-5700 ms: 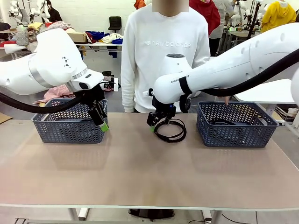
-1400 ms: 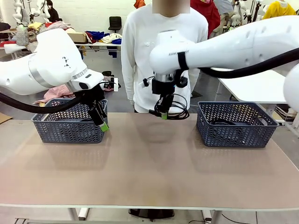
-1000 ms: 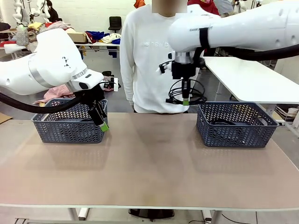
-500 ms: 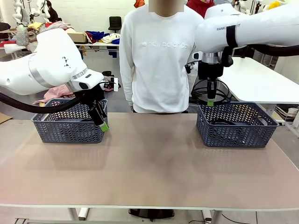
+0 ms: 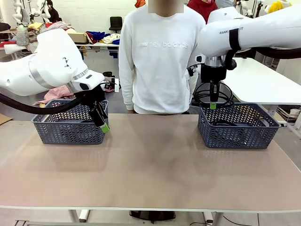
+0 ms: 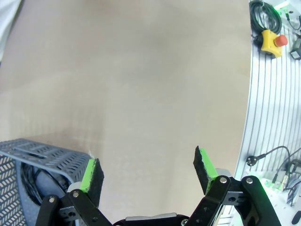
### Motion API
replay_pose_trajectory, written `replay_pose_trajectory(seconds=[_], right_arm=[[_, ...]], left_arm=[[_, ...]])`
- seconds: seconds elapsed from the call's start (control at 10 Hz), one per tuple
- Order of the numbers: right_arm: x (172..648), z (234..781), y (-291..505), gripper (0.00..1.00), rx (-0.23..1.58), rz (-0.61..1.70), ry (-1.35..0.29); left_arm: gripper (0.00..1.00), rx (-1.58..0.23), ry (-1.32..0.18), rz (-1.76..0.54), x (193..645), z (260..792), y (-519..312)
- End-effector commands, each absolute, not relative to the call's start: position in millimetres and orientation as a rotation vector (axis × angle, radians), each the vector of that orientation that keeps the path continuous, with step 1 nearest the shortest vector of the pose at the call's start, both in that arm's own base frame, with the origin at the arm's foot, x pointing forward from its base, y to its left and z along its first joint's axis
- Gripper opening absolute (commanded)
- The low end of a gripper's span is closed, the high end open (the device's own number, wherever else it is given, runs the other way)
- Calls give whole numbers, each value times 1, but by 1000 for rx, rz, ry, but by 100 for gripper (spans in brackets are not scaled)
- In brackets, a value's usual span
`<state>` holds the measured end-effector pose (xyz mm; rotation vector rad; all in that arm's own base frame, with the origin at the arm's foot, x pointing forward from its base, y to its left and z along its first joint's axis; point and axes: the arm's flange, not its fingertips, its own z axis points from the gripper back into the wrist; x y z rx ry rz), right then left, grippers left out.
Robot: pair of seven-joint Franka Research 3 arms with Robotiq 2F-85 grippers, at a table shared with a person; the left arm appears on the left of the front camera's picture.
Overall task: Organize the cables according to human instructions.
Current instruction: Pick up a bundle of cables and place it in the basket indicated by the human.
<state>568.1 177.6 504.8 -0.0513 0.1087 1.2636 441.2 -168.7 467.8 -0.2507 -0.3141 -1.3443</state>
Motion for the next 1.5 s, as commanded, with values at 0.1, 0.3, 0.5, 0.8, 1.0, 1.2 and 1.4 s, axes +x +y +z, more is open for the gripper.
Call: replay_pose_trajectory(seconds=[0.1, 0.3, 0.5, 0.8, 1.0, 1.2, 1.4], right_arm=[[571, 511, 179, 0, -50, 1265, 110], [564, 502, 167, 12, -56, 1264, 94], [557, 492, 137, 12, -62, 1253, 77], [555, 476, 102, 12, -39, 1232, 63], [562, 461, 84, 12, -22, 1265, 39], [572, 453, 74, 12, -28, 1280, 24], [584, 447, 67, 12, -25, 1272, 28]], left_arm=[[100, -250, -314, -1358, 441, 469, -165], [100, -250, -314, -1358, 441, 469, -165], [100, -250, -314, -1358, 441, 469, -165], [100, -250, -314, -1358, 441, 469, -165], [100, -250, -314, -1358, 441, 469, -165], [100, -250, -314, -1358, 441, 469, -165], [100, -250, -314, -1358, 441, 469, -165]])
